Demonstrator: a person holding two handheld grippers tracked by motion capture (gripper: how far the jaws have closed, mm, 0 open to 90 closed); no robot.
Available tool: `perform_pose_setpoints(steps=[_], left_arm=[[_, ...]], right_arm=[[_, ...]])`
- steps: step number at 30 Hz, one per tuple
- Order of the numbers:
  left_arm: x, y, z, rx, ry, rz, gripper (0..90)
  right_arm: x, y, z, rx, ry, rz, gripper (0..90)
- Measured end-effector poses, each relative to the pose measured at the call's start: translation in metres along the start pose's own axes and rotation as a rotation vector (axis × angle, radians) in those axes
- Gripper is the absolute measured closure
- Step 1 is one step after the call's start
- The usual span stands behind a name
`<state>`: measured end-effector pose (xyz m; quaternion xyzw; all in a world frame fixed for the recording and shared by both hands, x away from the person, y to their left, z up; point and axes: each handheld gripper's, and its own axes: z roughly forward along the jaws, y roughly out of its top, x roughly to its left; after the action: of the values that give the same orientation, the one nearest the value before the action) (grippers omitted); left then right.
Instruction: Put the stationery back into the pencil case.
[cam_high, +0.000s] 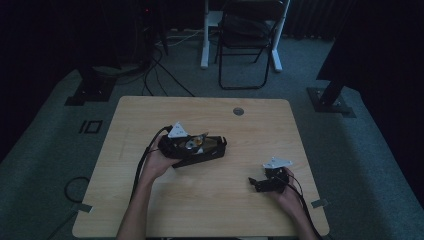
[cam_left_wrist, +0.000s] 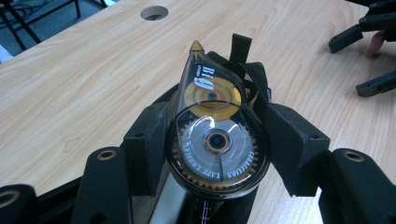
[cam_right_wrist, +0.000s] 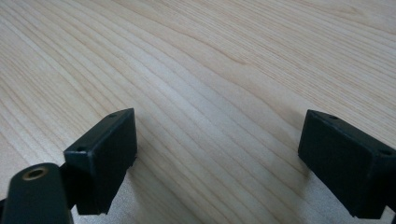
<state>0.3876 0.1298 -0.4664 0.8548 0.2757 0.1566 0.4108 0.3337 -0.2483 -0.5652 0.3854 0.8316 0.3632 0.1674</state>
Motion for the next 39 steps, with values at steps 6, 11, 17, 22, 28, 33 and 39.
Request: perform_pose_setpoints(steps=[6,11,17,22,28,33,39], left_arm=[[0.001,-0.001,0.002,0.003,-0.002,-0.004,41.5],[0.003,-0.002,0.004,0.010,-0.005,-0.006,41.5],[0.003,-0.002,0.006,0.016,-0.011,-0.004,41.5],[0.004,-0.004,0.008,0.027,-0.016,-0.008,41.5],[0.007,-0.005,0.010,0.036,-0.020,-0.013,41.5],[0.007,-0.007,0.013,0.051,-0.027,-0.015,41.5],[0.008,-0.008,0.016,0.053,-0.038,-0.025,41.5]], right_arm=[[0.000,0.000,0.000,0.000,0.000,0.000,11.6],[0.000,0.000,0.000,0.000,0.000,0.000,11.6],[0.000,0.000,0.000,0.000,0.000,0.000,11.6],[0.000,0.000,0.000,-0.001,-0.001,-0.001,11.6],[0.000,0.000,0.000,0.000,0.000,0.000,11.6],[0.000,0.000,0.000,0.000,0.000,0.000,11.6],[0.000,0.000,0.000,0.000,0.000,0.000,11.6]])
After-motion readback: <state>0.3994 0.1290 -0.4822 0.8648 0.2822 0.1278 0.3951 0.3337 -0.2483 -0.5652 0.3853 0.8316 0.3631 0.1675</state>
